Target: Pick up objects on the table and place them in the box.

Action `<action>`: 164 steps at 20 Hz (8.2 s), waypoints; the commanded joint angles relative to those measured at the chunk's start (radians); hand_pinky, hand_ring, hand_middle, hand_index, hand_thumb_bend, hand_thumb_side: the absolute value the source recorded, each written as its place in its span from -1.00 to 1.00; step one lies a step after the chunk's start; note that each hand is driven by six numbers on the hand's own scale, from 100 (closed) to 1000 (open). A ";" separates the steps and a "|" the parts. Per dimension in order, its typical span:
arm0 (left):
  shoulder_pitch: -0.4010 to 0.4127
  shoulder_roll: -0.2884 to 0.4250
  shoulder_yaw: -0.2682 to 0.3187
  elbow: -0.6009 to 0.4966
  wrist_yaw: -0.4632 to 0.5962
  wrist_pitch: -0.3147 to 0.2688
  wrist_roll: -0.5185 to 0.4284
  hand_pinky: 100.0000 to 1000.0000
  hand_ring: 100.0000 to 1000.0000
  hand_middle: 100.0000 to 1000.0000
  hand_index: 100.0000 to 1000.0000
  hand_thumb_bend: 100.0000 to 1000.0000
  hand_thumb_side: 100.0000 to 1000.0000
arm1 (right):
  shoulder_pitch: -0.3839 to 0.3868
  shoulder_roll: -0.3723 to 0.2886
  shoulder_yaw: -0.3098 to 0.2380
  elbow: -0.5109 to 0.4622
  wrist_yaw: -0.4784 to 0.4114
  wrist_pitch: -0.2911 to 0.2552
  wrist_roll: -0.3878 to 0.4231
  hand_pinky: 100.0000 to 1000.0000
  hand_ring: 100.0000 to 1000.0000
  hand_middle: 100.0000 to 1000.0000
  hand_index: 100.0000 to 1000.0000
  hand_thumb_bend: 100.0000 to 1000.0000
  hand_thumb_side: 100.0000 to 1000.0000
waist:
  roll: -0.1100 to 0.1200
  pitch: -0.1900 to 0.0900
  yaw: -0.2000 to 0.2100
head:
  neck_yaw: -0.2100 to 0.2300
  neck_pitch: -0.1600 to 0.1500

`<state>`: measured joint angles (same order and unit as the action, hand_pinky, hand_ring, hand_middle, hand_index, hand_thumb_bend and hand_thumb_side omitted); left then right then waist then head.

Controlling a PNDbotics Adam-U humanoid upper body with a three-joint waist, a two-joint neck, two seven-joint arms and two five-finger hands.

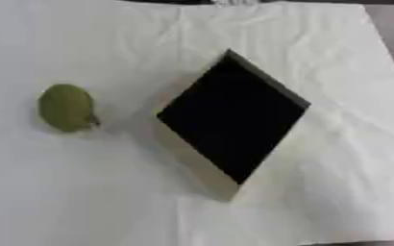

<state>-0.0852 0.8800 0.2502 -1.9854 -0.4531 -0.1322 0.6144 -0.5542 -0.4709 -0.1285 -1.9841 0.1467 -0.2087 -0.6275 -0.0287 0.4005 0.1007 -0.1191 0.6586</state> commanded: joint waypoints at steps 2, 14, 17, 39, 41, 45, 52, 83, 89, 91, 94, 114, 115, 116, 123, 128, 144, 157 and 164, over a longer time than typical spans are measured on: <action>-0.003 0.019 0.015 -0.015 0.004 0.000 0.003 0.02 0.24 0.27 0.64 -0.32 0.16 | -0.011 -0.026 -0.005 -0.016 0.002 0.000 0.000 0.60 0.32 0.31 0.61 -0.50 0.09 | 0.003 -0.022 0.001 | 0.001 0.005; 0.008 0.032 -0.007 -0.015 -0.013 -0.008 -0.064 0.10 0.33 0.38 0.75 -0.24 0.32 | -0.015 -0.029 -0.003 -0.016 0.001 -0.001 0.004 0.60 0.32 0.31 0.61 -0.50 0.09 | 0.006 -0.023 0.000 | -0.003 0.001; 0.018 0.049 -0.023 -0.015 -0.055 -0.108 -0.199 0.22 0.40 0.47 0.83 -0.06 0.37 | -0.014 -0.030 -0.003 -0.016 0.000 0.000 0.002 0.60 0.32 0.31 0.61 -0.50 0.09 | 0.007 -0.023 -0.002 | -0.006 -0.001; 0.018 0.062 -0.021 -0.015 -0.175 -0.288 -0.754 0.67 0.62 0.61 0.89 0.02 -1.00 | -0.013 -0.027 -0.002 -0.016 -0.003 -0.006 -0.017 0.59 0.30 0.28 0.60 -0.51 0.08 | 0.010 -0.022 -0.003 | -0.002 -0.003; 0.016 0.062 -0.028 -0.015 -0.152 -0.281 -0.786 0.67 0.62 0.61 0.90 0.02 -1.00 | -0.013 -0.026 -0.002 -0.016 -0.004 -0.006 -0.017 0.59 0.30 0.28 0.60 -0.50 0.08 | 0.009 -0.021 -0.004 | -0.001 -0.002; 0.011 0.068 -0.045 -0.015 -0.114 -0.270 -0.842 0.67 0.63 0.61 0.90 0.02 -1.00 | -0.012 -0.024 -0.001 -0.016 -0.004 -0.005 -0.017 0.59 0.30 0.28 0.60 -0.51 0.09 | 0.010 -0.020 -0.006 | 0.002 -0.002; -0.050 0.100 -0.093 -0.014 -0.069 -0.240 -0.924 0.65 0.62 0.61 0.90 -0.08 -1.00 | -0.013 -0.021 0.004 -0.016 -0.009 -0.004 -0.012 0.59 0.30 0.28 0.60 -0.50 0.08 | 0.012 -0.023 -0.009 | 0.010 -0.002; -0.480 0.002 -0.396 0.103 -0.044 -0.072 -1.203 0.61 0.61 0.62 0.85 -0.15 -1.00 | -0.018 -0.001 0.032 -0.016 -0.032 -0.003 0.019 0.60 0.29 0.28 0.60 -0.52 0.10 | 0.023 -0.028 -0.028 | 0.046 0.004; -0.513 -0.041 -0.424 0.183 -0.102 -0.067 -1.203 0.60 0.61 0.64 0.85 -0.24 -1.00 | -0.021 0.002 0.035 -0.016 -0.034 -0.003 0.022 0.60 0.29 0.28 0.60 -0.52 0.10 | 0.020 -0.026 -0.032 | 0.049 0.001; -0.524 -0.052 -0.429 0.203 -0.120 -0.070 -1.201 0.60 0.62 0.64 0.85 -0.24 -1.00 | -0.022 0.002 0.035 -0.016 -0.035 -0.003 0.022 0.60 0.29 0.28 0.60 -0.52 0.10 | 0.019 -0.025 -0.033 | 0.050 0.002; -0.528 -0.057 -0.432 0.216 -0.131 -0.076 -1.195 0.60 0.63 0.65 0.85 -0.26 -1.00 | -0.022 0.002 0.035 -0.016 -0.035 -0.003 0.023 0.60 0.29 0.28 0.60 -0.53 0.10 | 0.018 -0.025 -0.033 | 0.050 0.002; -0.688 -0.193 -0.445 0.435 -0.179 -0.114 -1.296 0.59 0.66 0.69 0.85 -0.24 -1.00 | -0.025 0.015 0.038 -0.016 -0.040 0.000 0.022 0.60 0.29 0.27 0.60 -0.53 0.11 | 0.012 -0.013 -0.042 | 0.069 -0.005; -0.695 -0.200 -0.447 0.444 -0.179 -0.116 -1.304 0.59 0.66 0.69 0.85 -0.24 -1.00 | -0.025 0.016 0.038 -0.016 -0.040 0.000 0.022 0.60 0.29 0.27 0.60 -0.53 0.11 | 0.011 -0.012 -0.043 | 0.070 -0.005; -0.702 -0.206 -0.449 0.452 -0.181 -0.117 -1.311 0.59 0.66 0.69 0.85 -0.24 -1.00 | -0.026 0.016 0.038 -0.016 -0.040 -0.001 0.022 0.60 0.29 0.27 0.60 -0.53 0.11 | 0.011 -0.012 -0.044 | 0.071 -0.006; -0.725 -0.233 -0.460 0.490 -0.233 -0.113 -1.322 0.62 0.68 0.70 0.85 -0.26 -1.00 | -0.027 0.019 0.039 -0.016 -0.042 -0.001 0.022 0.60 0.29 0.27 0.60 -0.53 0.11 | 0.011 -0.009 -0.045 | 0.078 -0.009; -0.718 -0.235 -0.467 0.520 -0.265 -0.121 -1.344 0.60 0.67 0.68 0.82 -0.25 -1.00 | -0.025 0.020 0.038 -0.016 -0.042 -0.001 0.020 0.60 0.29 0.27 0.60 -0.53 0.11 | 0.011 -0.009 -0.046 | 0.078 -0.008; -0.708 -0.230 -0.486 0.468 -0.436 -0.119 -1.366 -0.16 0.05 -0.04 0.34 -0.72 -1.00 | -0.024 0.022 0.039 -0.016 -0.046 -0.003 0.020 0.61 0.29 0.26 0.60 -0.53 0.11 | 0.011 -0.011 -0.047 | 0.081 -0.011; -0.761 -0.228 -0.479 0.251 -0.455 -0.093 -1.272 -0.38 -0.08 -0.17 0.21 -0.92 -1.00 | -0.022 0.018 0.039 -0.016 -0.046 -0.004 0.022 0.61 0.29 0.26 0.60 -0.54 0.11 | 0.014 -0.024 -0.044 | 0.078 -0.009; -0.878 -0.327 -0.502 0.194 -0.370 -0.091 -1.235 -0.52 -0.19 -0.28 0.13 -0.94 -1.00 | -0.028 0.013 0.029 -0.016 -0.040 -0.007 0.017 0.60 0.30 0.27 0.60 -0.54 0.10 | 0.013 -0.033 -0.048 | 0.074 -0.003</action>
<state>-0.9413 0.5576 -0.2556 -1.7696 -0.8418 -0.2249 -0.6318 -0.5694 -0.4357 -0.0879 -1.9841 0.1057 -0.2124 -0.6087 -0.0171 0.3979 0.0544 -0.0415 0.6577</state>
